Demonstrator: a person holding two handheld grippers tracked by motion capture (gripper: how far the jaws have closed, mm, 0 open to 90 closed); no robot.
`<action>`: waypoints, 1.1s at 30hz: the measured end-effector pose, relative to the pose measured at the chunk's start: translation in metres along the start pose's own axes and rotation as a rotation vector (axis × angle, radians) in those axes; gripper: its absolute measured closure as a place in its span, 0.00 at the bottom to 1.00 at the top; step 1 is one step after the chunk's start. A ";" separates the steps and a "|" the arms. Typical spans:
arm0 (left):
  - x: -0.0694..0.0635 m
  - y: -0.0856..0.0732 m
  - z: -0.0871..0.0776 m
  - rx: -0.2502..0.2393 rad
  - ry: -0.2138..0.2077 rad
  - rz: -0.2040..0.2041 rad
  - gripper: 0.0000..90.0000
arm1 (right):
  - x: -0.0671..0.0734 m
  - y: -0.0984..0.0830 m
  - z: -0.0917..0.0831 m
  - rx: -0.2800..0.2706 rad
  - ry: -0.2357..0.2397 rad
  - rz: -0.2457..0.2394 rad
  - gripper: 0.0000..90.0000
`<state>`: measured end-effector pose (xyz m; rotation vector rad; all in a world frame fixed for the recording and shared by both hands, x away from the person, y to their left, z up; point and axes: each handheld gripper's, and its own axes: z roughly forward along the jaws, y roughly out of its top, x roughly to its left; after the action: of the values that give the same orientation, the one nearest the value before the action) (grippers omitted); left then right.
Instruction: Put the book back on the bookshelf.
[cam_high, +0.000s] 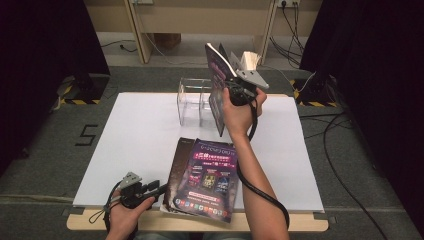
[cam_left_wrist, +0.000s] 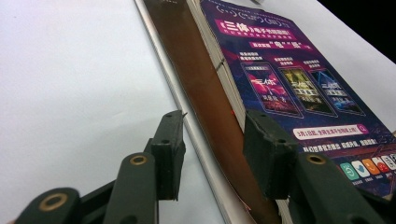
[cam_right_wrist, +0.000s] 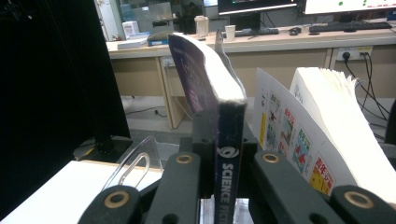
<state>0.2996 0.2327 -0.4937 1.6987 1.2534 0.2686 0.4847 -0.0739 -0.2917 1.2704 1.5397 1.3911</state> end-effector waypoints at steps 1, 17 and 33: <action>0.000 0.000 0.000 0.000 0.000 0.000 0.64 | 0.000 0.000 0.000 -0.001 -0.003 -0.001 0.94; 0.000 0.000 0.000 0.001 -0.002 0.000 0.64 | 0.001 0.004 0.006 -0.009 -0.009 -0.004 0.94; 0.000 0.000 0.001 0.003 -0.002 0.003 0.64 | 0.001 0.007 0.012 -0.015 -0.021 -0.005 0.94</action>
<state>0.3000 0.2324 -0.4942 1.7031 1.2503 0.2670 0.4974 -0.0701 -0.2870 1.2676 1.5151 1.3790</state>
